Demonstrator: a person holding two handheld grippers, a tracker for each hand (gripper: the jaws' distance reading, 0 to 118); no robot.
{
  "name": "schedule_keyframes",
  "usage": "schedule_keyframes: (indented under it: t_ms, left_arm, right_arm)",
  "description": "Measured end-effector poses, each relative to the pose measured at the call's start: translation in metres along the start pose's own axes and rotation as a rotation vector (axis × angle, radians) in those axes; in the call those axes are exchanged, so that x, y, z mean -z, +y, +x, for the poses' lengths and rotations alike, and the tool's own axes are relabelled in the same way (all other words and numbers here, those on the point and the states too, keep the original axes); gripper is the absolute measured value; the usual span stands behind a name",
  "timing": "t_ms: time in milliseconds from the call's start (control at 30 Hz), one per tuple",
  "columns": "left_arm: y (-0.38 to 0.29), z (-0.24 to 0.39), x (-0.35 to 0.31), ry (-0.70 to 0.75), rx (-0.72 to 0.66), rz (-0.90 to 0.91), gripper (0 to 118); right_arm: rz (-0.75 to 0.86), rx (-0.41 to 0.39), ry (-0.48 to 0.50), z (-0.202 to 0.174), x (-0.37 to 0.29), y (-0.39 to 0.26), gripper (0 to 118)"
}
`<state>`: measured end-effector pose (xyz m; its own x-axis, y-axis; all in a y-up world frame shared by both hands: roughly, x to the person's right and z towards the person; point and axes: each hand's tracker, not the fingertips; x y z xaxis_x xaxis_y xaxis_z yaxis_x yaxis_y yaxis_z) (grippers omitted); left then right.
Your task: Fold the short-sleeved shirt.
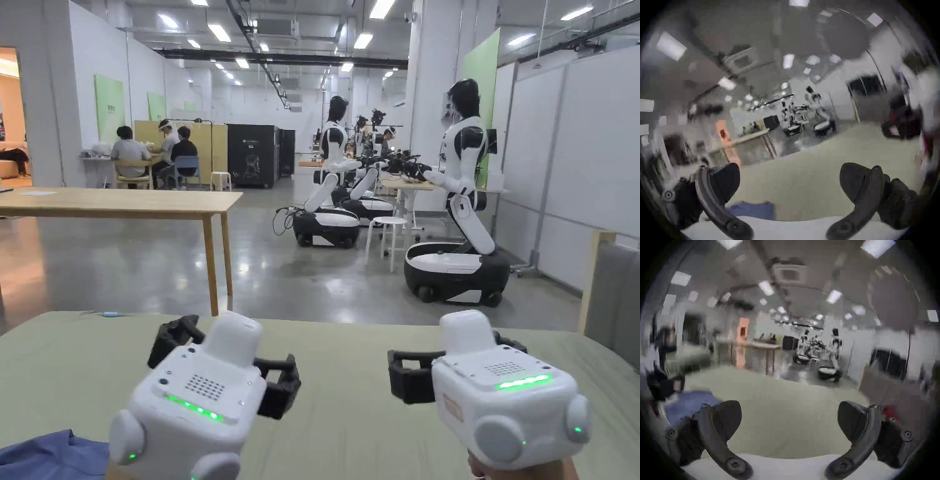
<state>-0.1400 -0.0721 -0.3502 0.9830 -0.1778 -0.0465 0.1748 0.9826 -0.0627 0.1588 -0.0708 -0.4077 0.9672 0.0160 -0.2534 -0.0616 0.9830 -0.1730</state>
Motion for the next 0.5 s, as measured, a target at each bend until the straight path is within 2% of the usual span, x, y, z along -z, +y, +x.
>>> schedule_keyframes:
  t_ms: [33, 133, 233, 333, 400, 433, 467, 500]
  left_arm:
    - [-0.001, -0.004, -0.001, 0.003, -0.071, 0.01, 118]
    - [-0.005, -0.005, -0.004, 0.016, -0.193, 0.042, 118]
    - [-0.011, -0.006, -0.008, 0.021, -0.256, 0.048, 118]
    - [-0.013, -0.002, -0.009, 0.04, -0.169, 0.046, 118]
    - [-0.012, 0.002, -0.01, 0.05, -0.17, 0.046, 118]
    - [-0.013, 0.001, -0.009, 0.042, -0.176, 0.043, 118]
    - [-0.013, 0.0, -0.009, 0.035, -0.186, 0.039, 112]
    - [-0.013, -0.001, -0.009, 0.028, -0.192, 0.038, 95]
  right_arm:
    - [0.026, 0.059, 0.001, 0.003, -0.003, -0.003, 118]
    - [0.071, 0.128, -0.049, 0.001, -0.008, -0.014, 118]
    - [0.059, 0.125, -0.056, -0.004, -0.008, -0.022, 118]
    - [0.051, 0.09, -0.06, -0.003, -0.008, -0.026, 118]
    - [0.058, 0.054, -0.083, -0.006, -0.008, -0.025, 117]
    - [0.06, 0.046, -0.089, -0.006, -0.008, -0.025, 113]
    - [0.065, 0.043, -0.095, -0.006, -0.009, -0.024, 101]
    - [0.069, 0.04, -0.098, -0.006, -0.009, -0.024, 74]
